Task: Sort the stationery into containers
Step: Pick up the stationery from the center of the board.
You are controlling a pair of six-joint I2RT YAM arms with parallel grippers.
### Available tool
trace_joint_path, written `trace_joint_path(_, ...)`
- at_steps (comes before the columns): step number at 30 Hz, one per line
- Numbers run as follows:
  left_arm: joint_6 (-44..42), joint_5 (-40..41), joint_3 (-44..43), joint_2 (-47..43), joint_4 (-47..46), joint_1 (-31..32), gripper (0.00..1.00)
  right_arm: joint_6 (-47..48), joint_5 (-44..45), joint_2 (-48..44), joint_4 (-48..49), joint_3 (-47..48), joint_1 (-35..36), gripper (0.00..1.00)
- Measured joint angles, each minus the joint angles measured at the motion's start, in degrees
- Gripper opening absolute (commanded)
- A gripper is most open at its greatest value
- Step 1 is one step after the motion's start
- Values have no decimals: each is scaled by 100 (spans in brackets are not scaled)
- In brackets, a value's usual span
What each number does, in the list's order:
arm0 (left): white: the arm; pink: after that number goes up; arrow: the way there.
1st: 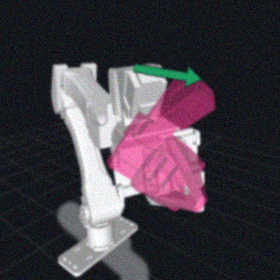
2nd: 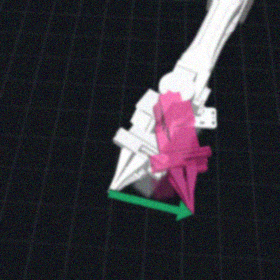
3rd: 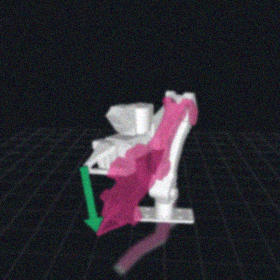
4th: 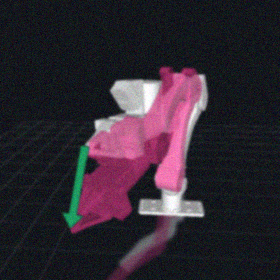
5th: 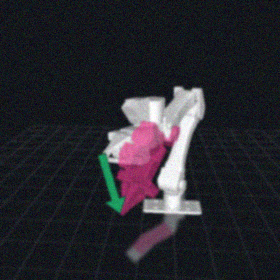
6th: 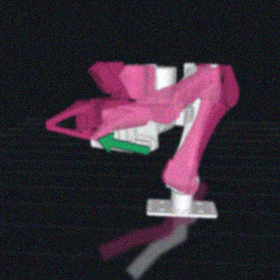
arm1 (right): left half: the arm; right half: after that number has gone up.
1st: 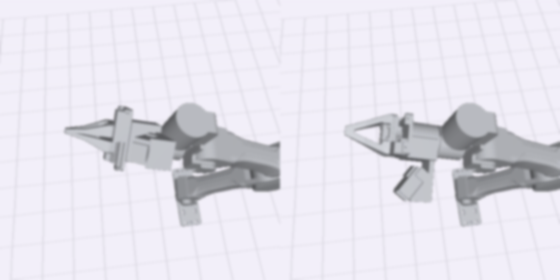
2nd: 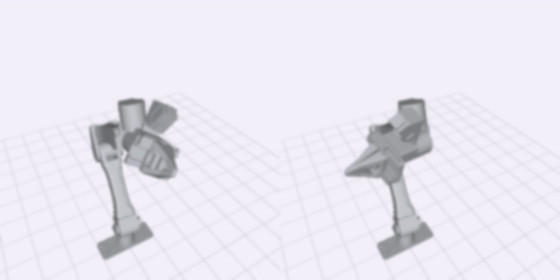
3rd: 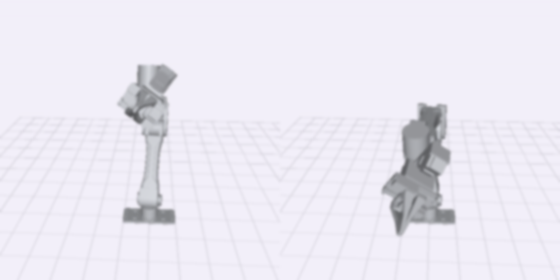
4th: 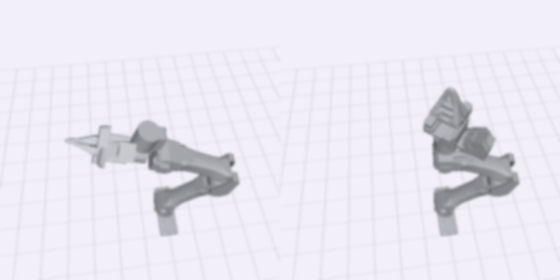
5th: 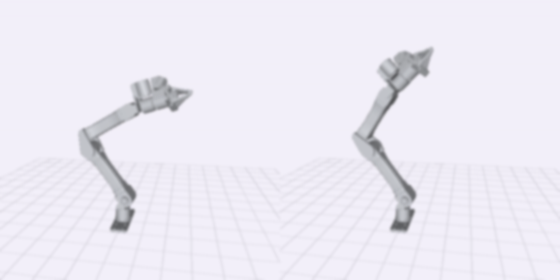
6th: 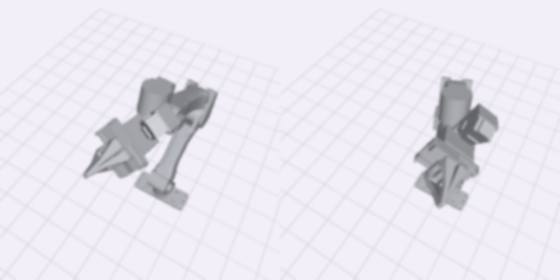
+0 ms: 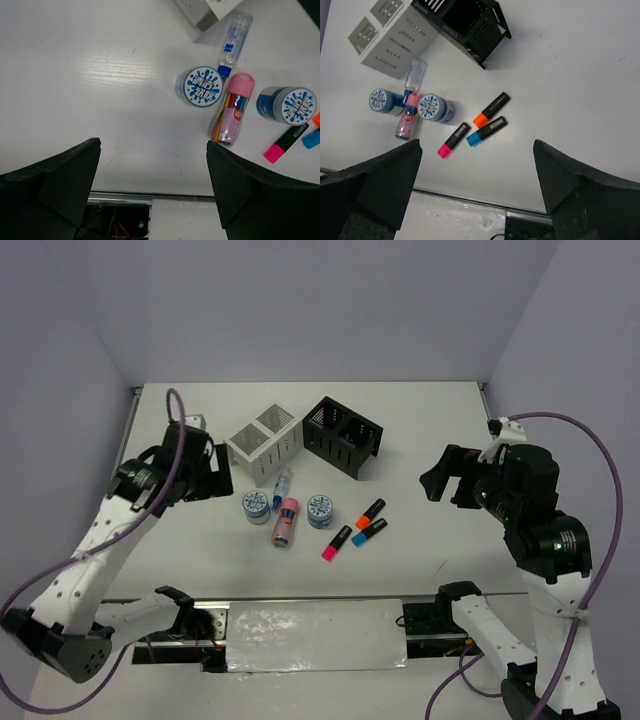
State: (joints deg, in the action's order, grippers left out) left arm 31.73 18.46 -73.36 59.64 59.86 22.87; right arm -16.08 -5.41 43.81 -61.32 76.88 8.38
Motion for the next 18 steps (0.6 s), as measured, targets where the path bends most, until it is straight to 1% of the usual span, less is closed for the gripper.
trace_joint_path(8, 330, -385, 697, 1154, -960, 402, 99, 13, -575, 109, 179, -402, 74, 100)
trace_joint_path(13, 496, -249, 785, 1768, -1521, 608, 99, 81, -601, 195, 179, -448, 179, 100)
trace_joint_path(18, 501, -166, 1139, 2164, -2085, 651, 99, 164, -599, 229, 177, -448, 243, 100)
